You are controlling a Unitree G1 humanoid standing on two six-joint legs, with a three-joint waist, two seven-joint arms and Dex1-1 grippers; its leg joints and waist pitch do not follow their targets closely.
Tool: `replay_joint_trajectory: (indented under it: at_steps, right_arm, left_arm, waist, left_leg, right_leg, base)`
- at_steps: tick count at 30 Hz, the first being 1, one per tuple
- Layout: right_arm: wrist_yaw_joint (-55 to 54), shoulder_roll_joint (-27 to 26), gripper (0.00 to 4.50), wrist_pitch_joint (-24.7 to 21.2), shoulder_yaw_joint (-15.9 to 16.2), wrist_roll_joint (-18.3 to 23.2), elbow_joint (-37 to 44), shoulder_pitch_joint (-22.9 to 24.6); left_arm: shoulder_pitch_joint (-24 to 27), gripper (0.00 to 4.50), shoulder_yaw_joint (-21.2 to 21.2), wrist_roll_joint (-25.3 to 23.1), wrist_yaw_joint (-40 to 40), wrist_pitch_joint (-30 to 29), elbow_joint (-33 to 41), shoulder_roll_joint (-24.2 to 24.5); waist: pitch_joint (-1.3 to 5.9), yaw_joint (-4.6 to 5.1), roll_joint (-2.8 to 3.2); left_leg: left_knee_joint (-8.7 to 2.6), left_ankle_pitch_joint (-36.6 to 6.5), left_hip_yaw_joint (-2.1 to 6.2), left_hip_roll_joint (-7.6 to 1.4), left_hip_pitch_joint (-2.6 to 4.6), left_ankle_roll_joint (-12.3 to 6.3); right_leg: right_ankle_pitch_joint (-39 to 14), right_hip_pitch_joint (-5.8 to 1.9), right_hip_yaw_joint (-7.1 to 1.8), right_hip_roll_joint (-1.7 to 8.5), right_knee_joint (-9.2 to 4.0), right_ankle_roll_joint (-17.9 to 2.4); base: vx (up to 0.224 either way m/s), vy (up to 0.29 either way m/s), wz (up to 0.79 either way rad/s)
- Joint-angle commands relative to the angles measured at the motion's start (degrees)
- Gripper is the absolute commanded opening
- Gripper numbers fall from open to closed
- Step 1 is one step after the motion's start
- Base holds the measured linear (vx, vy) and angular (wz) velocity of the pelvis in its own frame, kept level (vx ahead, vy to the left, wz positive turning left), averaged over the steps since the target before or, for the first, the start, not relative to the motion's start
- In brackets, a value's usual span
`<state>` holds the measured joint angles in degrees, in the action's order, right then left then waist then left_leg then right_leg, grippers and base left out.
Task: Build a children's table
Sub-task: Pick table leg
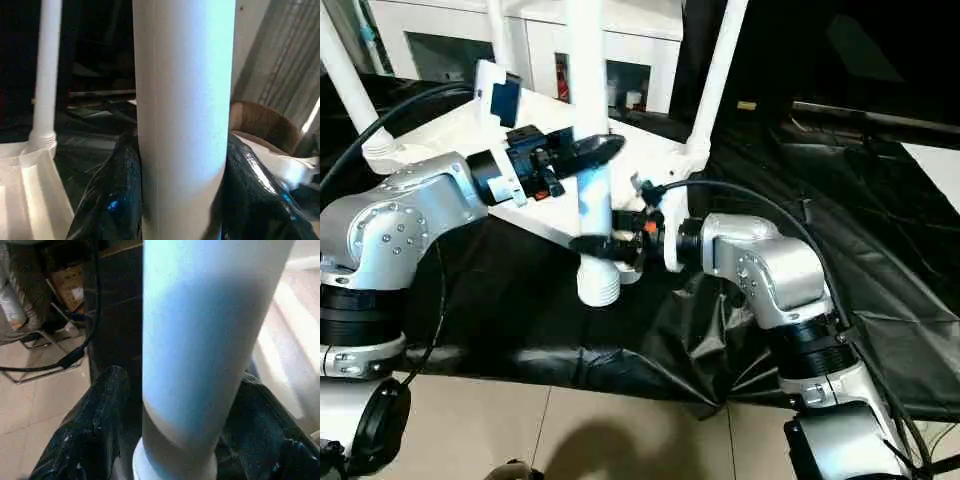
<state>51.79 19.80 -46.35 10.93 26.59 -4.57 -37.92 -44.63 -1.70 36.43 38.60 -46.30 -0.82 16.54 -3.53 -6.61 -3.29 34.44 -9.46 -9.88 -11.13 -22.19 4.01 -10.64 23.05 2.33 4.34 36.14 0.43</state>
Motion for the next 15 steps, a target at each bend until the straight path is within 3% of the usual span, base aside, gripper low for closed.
replay_joint_trajectory:
  at_steps: [1,15]
  right_arm:
    - [0.7,0.6,2.98,-0.9,0.4,0.2,0.4,-0.5]
    - [1.2,0.4,2.98,-1.3,0.2,0.3,-0.1,-0.9]
  left_arm:
    - [-0.9,1.8,1.0,1.0,0.8,-0.6,1.8,0.2]
    - [-0.9,1.8,2.0,0.2,2.2,0.0,1.8,0.0]
  waist:
    - [4.26,-0.2,-0.01]
    - [4.31,-0.11,0.14]
  left_leg:
    - [-3.95,-8.2,0.12,-1.43,1.17,2.7]
    - [-3.93,-8.4,0.13,-1.39,1.21,3.17]
  right_leg:
    - [-8.5,-2.79,-1.82,3.12,-3.69,-10.0]
    - [-8.6,-2.74,-1.84,3.03,-3.76,-9.7]
  base:
    - [0.0,0.0,0.0]
    - [0.0,0.0,0.0]
